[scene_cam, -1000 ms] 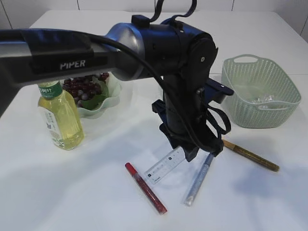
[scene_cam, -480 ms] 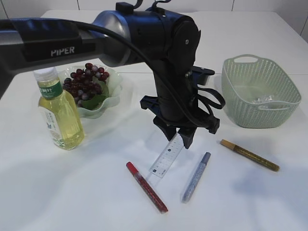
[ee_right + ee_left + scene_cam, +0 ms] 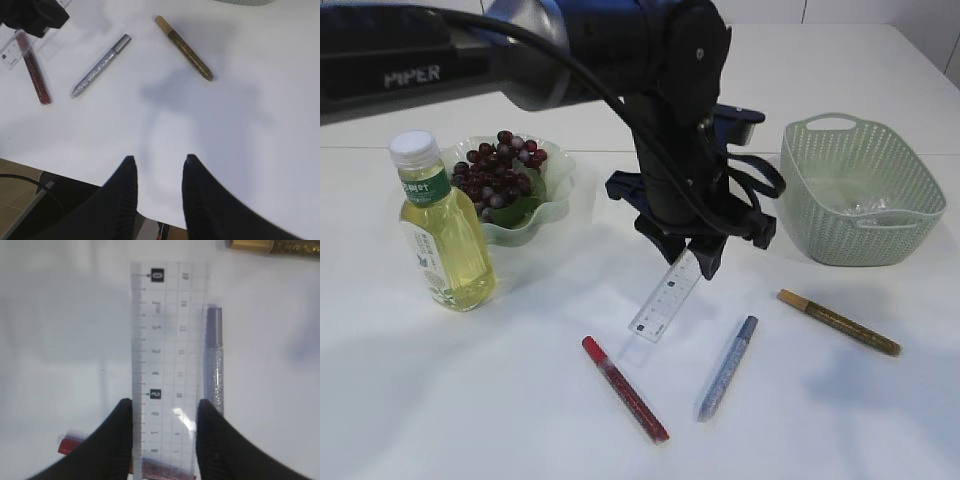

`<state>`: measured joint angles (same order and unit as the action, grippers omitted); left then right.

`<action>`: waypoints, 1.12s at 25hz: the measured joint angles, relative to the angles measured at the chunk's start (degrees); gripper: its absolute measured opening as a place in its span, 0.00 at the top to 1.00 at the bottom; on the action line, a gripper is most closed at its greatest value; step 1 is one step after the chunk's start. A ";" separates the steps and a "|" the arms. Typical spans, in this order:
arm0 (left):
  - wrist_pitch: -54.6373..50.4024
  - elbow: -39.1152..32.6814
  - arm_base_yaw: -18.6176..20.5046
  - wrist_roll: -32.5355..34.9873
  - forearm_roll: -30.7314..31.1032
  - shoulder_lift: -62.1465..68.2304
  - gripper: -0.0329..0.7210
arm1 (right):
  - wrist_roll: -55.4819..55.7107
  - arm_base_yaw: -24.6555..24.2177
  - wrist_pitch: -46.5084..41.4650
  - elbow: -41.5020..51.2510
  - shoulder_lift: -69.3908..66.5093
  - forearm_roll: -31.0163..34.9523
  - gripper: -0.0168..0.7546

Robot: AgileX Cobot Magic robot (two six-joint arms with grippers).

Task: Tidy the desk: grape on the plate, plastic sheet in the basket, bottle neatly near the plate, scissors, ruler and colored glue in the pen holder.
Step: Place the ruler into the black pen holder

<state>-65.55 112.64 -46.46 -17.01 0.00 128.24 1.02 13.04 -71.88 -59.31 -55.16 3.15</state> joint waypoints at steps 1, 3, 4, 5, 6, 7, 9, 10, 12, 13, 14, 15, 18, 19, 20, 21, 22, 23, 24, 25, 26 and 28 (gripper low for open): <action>0.15 -0.11 0.00 -0.12 0.00 -1.08 0.59 | 0.00 0.00 0.00 0.00 0.00 -0.43 0.64; 0.43 -1.18 0.00 -0.74 0.45 -3.45 0.59 | 0.00 0.00 0.00 0.00 0.00 -0.96 0.64; 1.12 -1.97 0.00 -1.28 0.72 -4.92 0.59 | 0.00 0.00 0.00 0.00 0.00 -1.23 0.64; 2.07 -3.18 0.00 -1.69 1.37 -6.45 0.59 | 0.00 0.00 0.00 0.00 0.00 -1.34 0.64; 3.80 -4.82 0.00 -2.37 2.13 -7.84 0.59 | 0.00 0.00 0.00 0.00 0.00 -1.61 0.64; 6.12 -6.87 0.00 -3.33 3.11 -9.62 0.59 | 0.00 0.00 0.00 0.00 0.00 -1.74 0.64; 11.92 -11.43 0.00 -5.85 6.67 -13.03 0.59 | 0.00 0.00 0.00 0.00 0.00 -1.97 0.64; 15.85 -14.24 0.00 -7.41 8.70 -14.84 0.59 | 0.00 0.00 0.00 0.00 0.00 -2.22 0.64; 23.98 -19.39 0.00 -10.25 14.23 -17.80 0.59 | 0.00 0.00 0.00 0.00 0.00 -2.34 0.64; 28.61 -21.86 0.00 -11.47 16.80 -18.63 0.59 | 0.00 0.00 0.00 0.00 0.00 -2.44 0.64; 33.15 -23.87 0.11 -12.25 18.60 -19.26 0.59 | 0.00 0.00 0.00 0.00 0.00 -2.67 0.64; 37.70 -25.20 0.41 -12.66 20.22 -19.37 0.59 | 0.00 0.00 0.00 0.00 0.00 -3.15 0.64; 48.43 -27.37 1.78 -13.13 22.70 -19.22 0.59 | 0.00 0.00 0.00 0.00 0.00 -4.17 0.64; 51.64 -27.46 2.41 -13.16 23.32 -18.80 0.59 | 0.00 0.00 0.00 0.00 0.00 -4.57 0.64; 55.64 -27.46 3.05 -13.16 23.71 -18.51 0.59 | 0.00 0.00 0.00 0.00 0.00 -4.97 0.64; 59.58 -27.46 3.85 -13.19 23.87 -17.78 0.59 | 0.00 0.00 0.00 0.00 0.00 -5.52 0.64; 62.93 -27.46 4.71 -13.19 24.01 -16.99 0.59 | 0.00 0.00 0.00 0.00 0.00 -5.89 0.64; 66.89 -27.46 5.44 -13.28 24.25 -16.03 0.59 | 0.00 0.00 0.00 0.00 0.00 -6.26 0.64; 70.81 -27.46 6.29 -13.28 24.38 -15.13 0.59 | 0.00 0.00 0.00 0.00 0.00 -6.49 0.64; 74.59 -27.46 7.12 -13.28 24.63 -14.01 0.59 | 0.00 0.00 0.00 0.00 0.00 -6.91 0.64; 77.70 -27.46 8.00 -13.28 24.79 -12.88 0.59 | 0.00 0.00 0.00 0.00 0.00 -7.17 0.64; 84.66 -27.46 9.35 -12.47 25.18 -10.88 0.59 | 0.00 0.00 0.00 0.00 0.00 -7.77 0.64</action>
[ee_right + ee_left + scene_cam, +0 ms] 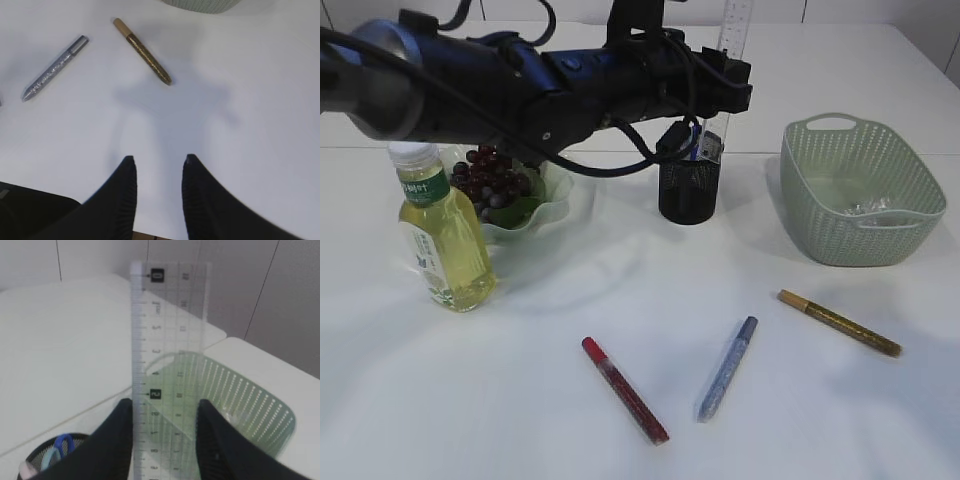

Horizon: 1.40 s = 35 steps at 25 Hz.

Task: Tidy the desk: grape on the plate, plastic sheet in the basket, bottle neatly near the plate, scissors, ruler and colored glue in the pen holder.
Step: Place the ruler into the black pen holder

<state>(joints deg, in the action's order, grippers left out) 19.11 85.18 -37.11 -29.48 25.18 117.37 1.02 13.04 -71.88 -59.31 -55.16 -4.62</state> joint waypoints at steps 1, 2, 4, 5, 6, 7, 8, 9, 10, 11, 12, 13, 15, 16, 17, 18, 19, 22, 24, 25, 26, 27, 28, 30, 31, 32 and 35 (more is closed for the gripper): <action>2.54 0.00 0.59 0.33 0.05 1.00 0.59 | 0.00 0.00 0.00 0.00 0.00 -0.29 0.64; 5.19 -0.03 1.05 0.94 0.05 1.84 0.59 | 0.00 0.00 0.00 0.00 0.00 -0.53 0.64; 9.55 -0.03 2.02 1.99 -0.06 2.92 0.59 | 0.00 0.00 0.00 0.00 0.00 -1.39 0.64; 11.07 -0.03 2.63 2.63 -0.61 3.34 0.59 | 0.00 0.00 0.00 0.00 0.00 -1.76 0.64; 12.51 -0.03 3.02 3.38 -1.14 3.76 0.59 | 0.00 0.00 0.00 0.00 0.00 -2.24 0.64; 13.91 -0.03 3.51 4.17 -1.80 3.97 0.59 | 0.00 0.00 0.00 0.00 0.00 -2.53 0.64; 14.99 -0.03 4.01 4.73 -2.49 4.31 0.59 | 0.00 0.00 0.00 0.00 0.00 -2.81 0.64; 16.06 -0.03 4.31 5.42 -3.08 4.46 0.59 | 0.00 0.00 0.00 0.00 0.00 -2.92 0.64; 17.28 -0.03 4.77 5.95 -3.59 4.90 0.59 | 0.00 0.00 0.00 0.00 0.00 -3.05 0.64; 18.41 -0.03 5.17 6.23 -4.13 5.21 0.59 | 0.00 0.00 0.00 0.00 0.00 -3.08 0.64; 19.14 -0.03 5.49 6.28 -4.44 5.72 0.59 | 0.00 0.00 0.00 0.00 0.00 -3.18 0.64; 19.44 0.50 5.53 6.33 -4.55 6.36 0.59 | 0.00 0.00 0.00 0.00 0.00 -3.18 0.64; 19.55 1.66 5.58 6.82 -4.67 7.56 0.59 | 0.00 0.00 0.00 0.00 0.00 -3.18 0.64; 19.55 2.30 5.58 7.10 -4.67 8.08 0.59 | 0.00 0.00 0.00 0.00 0.00 -3.18 0.64; 19.64 2.95 5.58 7.50 -4.67 8.68 0.59 | 0.00 0.00 0.00 0.00 0.00 -3.18 0.64; 19.64 3.52 5.58 7.96 -4.67 9.11 0.59 | 0.00 0.00 0.00 0.00 0.00 -3.30 0.64; 19.64 4.21 5.58 8.39 -4.93 9.59 0.59 | 0.00 0.00 0.00 0.00 0.00 -3.30 0.64; 19.64 6.70 5.58 8.98 -6.13 11.23 0.59 | 0.00 0.00 0.00 0.00 0.00 -3.30 0.64; 19.64 8.60 5.58 9.10 -6.40 12.60 0.59 | 0.00 0.00 0.00 0.00 0.00 -3.30 0.64; 19.64 9.29 5.58 9.20 -6.51 13.15 0.59 | 0.00 0.00 0.00 0.00 0.00 -3.30 0.64; 19.64 10.13 5.58 9.20 -6.61 13.75 0.59 | 0.00 0.00 0.00 0.00 0.00 -3.33 0.64; 19.42 10.98 5.69 9.20 -6.61 14.32 0.59 | 0.00 0.00 0.00 0.00 0.00 -3.43 0.64; 19.28 11.68 5.68 9.20 -6.72 15.04 0.59 | 0.00 0.00 0.00 0.00 0.00 -3.46 0.64; 18.64 13.15 5.95 9.24 -6.72 16.00 0.59 | 0.00 0.00 0.00 0.00 0.00 -3.56 0.64; 18.33 13.65 6.03 9.33 -6.86 16.46 0.59 | 0.00 0.00 0.00 0.00 0.00 -3.56 0.64; 17.78 14.12 6.03 9.33 -7.11 16.84 0.59 | 0.00 0.00 0.00 0.00 0.00 -3.56 0.64; 16.88 14.51 6.16 9.33 -7.48 17.78 0.59 | 0.00 0.00 0.00 0.00 0.00 -3.73 0.64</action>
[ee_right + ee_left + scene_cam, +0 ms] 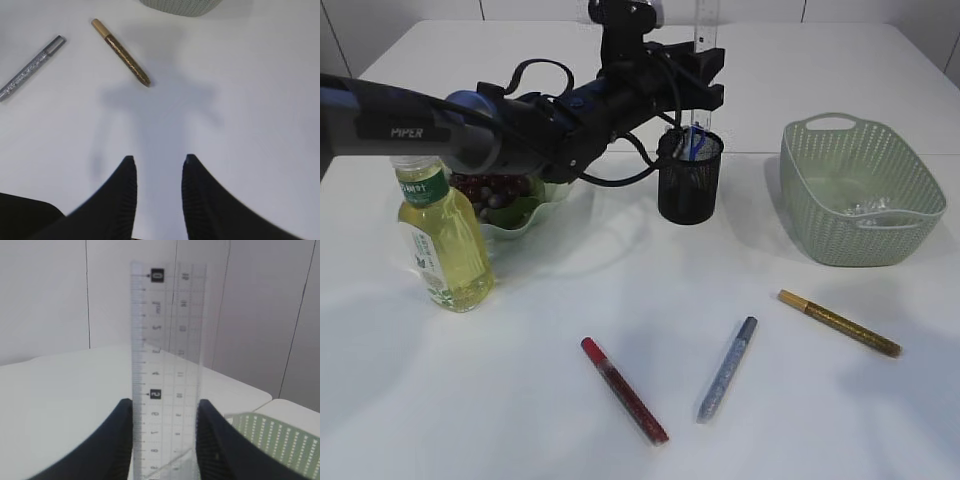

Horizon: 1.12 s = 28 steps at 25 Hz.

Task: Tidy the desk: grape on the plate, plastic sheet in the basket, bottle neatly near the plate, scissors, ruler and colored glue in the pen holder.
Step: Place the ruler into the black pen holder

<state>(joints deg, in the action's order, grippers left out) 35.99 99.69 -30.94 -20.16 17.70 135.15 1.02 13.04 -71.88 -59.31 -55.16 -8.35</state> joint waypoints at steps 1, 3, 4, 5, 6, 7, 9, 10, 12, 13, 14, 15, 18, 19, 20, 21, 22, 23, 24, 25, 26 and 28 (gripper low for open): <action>-0.27 0.00 0.00 0.00 0.00 0.13 0.59 | 0.00 0.00 0.00 0.00 0.00 -0.10 0.64; -0.75 0.00 0.00 0.00 0.00 0.59 0.59 | 0.00 0.00 0.00 0.00 0.00 -0.24 0.64; -0.75 0.00 0.00 0.00 0.00 0.72 0.59 | 0.00 0.00 0.00 0.00 0.00 -0.24 0.64; -0.87 0.00 0.00 0.00 0.00 0.89 0.59 | 0.00 0.00 0.00 0.00 0.00 -0.24 0.64; -0.87 0.00 0.00 0.00 -0.03 1.04 0.59 | 0.00 0.00 0.00 0.00 0.00 -0.24 0.64; -0.87 0.00 0.00 0.00 -0.03 1.16 0.59 | 0.00 0.00 0.00 0.00 0.00 -0.24 0.64; -1.12 0.00 0.00 0.00 -0.03 1.43 0.59 | 0.00 0.00 0.00 0.00 0.00 -0.24 0.64; -1.13 0.00 0.00 0.00 -0.03 1.54 0.59 | 0.00 0.00 0.00 0.00 0.00 -0.24 0.64; -1.13 0.00 0.00 0.00 -0.13 1.54 0.59 | 0.00 0.00 0.00 0.00 0.00 -0.24 0.64; -1.13 0.00 0.00 0.00 -0.16 1.54 0.59 | 0.00 0.00 0.00 0.00 0.00 -0.24 0.64; -1.13 0.00 0.00 0.00 -0.16 1.54 0.59 | 0.00 0.00 0.00 0.00 0.00 -0.24 0.64; -1.13 0.00 0.00 0.00 -0.16 1.54 0.59 | 0.00 0.00 0.00 0.00 0.00 -0.27 0.64; -2.03 0.00 0.00 0.00 -0.25 1.54 0.59 | 0.00 0.00 0.00 0.00 0.00 -0.27 0.64; -2.37 0.00 0.00 0.00 -0.25 1.68 0.59 | 0.00 0.00 0.00 0.00 0.00 -0.27 0.64; -2.46 0.00 0.00 0.00 -0.25 1.78 0.59 | 0.00 0.00 0.00 0.00 0.00 -0.27 0.64; -2.46 0.00 0.00 0.00 -0.25 2.15 0.59 | 0.00 0.00 0.00 0.00 0.00 -0.27 0.64; -2.46 0.00 0.00 0.00 -0.25 2.43 0.59 | 0.00 0.00 0.00 0.00 0.00 -0.27 0.64; -2.62 0.00 0.00 0.00 -0.25 2.73 0.59 | 0.00 0.00 0.00 0.00 0.00 -0.27 0.64; -2.62 0.00 0.00 0.00 -0.25 3.07 0.59 | 0.00 0.00 0.00 0.00 0.00 -0.27 0.64; -2.62 0.00 0.00 0.00 -0.25 3.20 0.59 | 0.00 0.00 0.00 0.00 0.00 -0.27 0.64; -2.71 0.00 0.00 0.00 -0.25 3.33 0.59 | 0.00 0.00 0.00 0.00 0.00 -0.27 0.64; -2.71 0.00 0.00 0.00 -0.25 3.43 0.59 | 0.00 0.00 0.00 0.00 0.00 -0.27 0.64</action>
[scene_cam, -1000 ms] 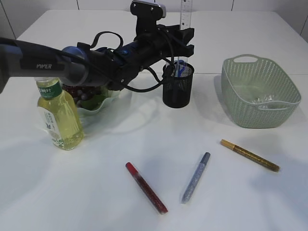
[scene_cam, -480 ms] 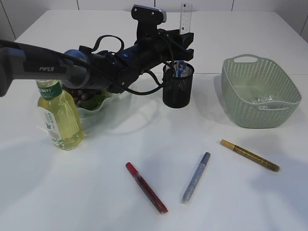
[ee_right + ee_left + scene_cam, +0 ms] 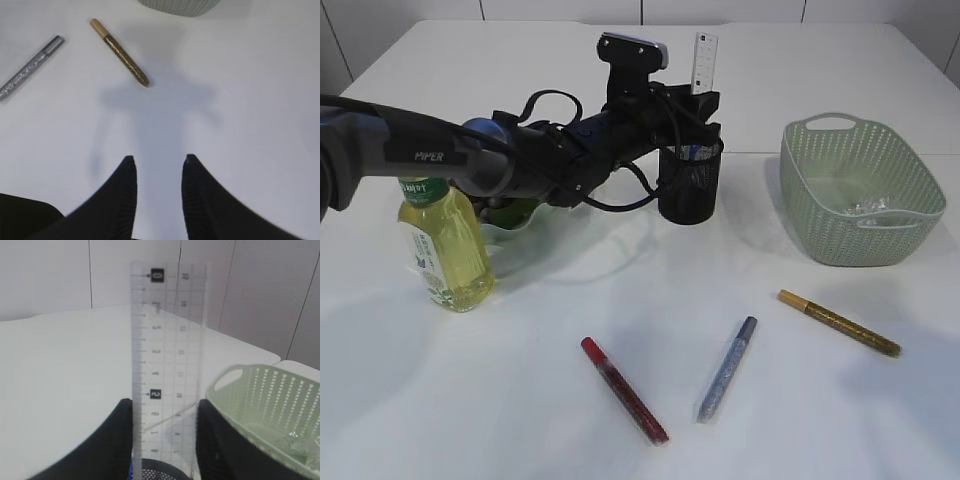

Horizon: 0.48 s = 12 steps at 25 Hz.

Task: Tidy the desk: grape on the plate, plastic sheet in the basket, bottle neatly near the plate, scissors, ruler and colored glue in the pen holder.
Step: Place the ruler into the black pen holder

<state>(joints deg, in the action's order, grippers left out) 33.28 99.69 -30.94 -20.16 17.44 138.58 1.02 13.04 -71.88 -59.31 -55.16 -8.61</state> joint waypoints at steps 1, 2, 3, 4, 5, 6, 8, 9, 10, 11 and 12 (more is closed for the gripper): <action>0.00 0.00 0.00 0.00 0.00 0.04 0.59 | 0.00 0.00 0.00 0.00 0.00 0.00 0.64; 0.00 0.00 0.00 0.00 0.00 0.04 0.59 | 0.00 0.00 0.00 0.00 0.00 0.00 0.64; 0.00 0.00 0.00 0.00 0.00 0.04 0.59 | 0.00 0.00 0.00 0.00 0.00 0.00 0.64; 0.00 0.00 0.00 0.00 0.00 0.04 0.59 | 0.00 0.00 0.00 0.00 0.00 0.00 0.64; 0.00 0.00 0.00 0.00 0.00 0.13 0.59 | 0.00 0.00 0.00 0.00 0.00 0.00 0.64; 0.00 0.00 0.00 0.00 0.00 0.13 0.59 | 0.00 0.00 0.00 0.00 0.00 0.00 0.64; 0.00 0.00 0.00 0.00 0.00 0.13 0.59 | 0.00 0.00 0.00 0.00 0.00 0.00 0.64; 0.00 0.00 0.00 0.00 0.00 0.13 0.59 | 0.00 0.00 0.00 0.00 0.00 0.00 0.64; 0.00 0.00 0.00 0.00 0.00 0.13 0.59 | 0.00 0.00 0.00 0.00 0.00 0.00 0.64; 0.00 0.00 0.00 0.00 0.00 0.13 0.59 | 0.00 0.00 0.00 0.00 0.00 0.00 0.64; 0.00 0.00 0.00 0.00 0.00 0.13 0.59 | 0.00 0.00 0.00 0.00 0.00 0.00 0.64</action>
<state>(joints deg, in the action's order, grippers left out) 33.28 99.69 -30.94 -20.16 17.44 138.71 1.02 13.04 -71.88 -59.31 -55.16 -8.61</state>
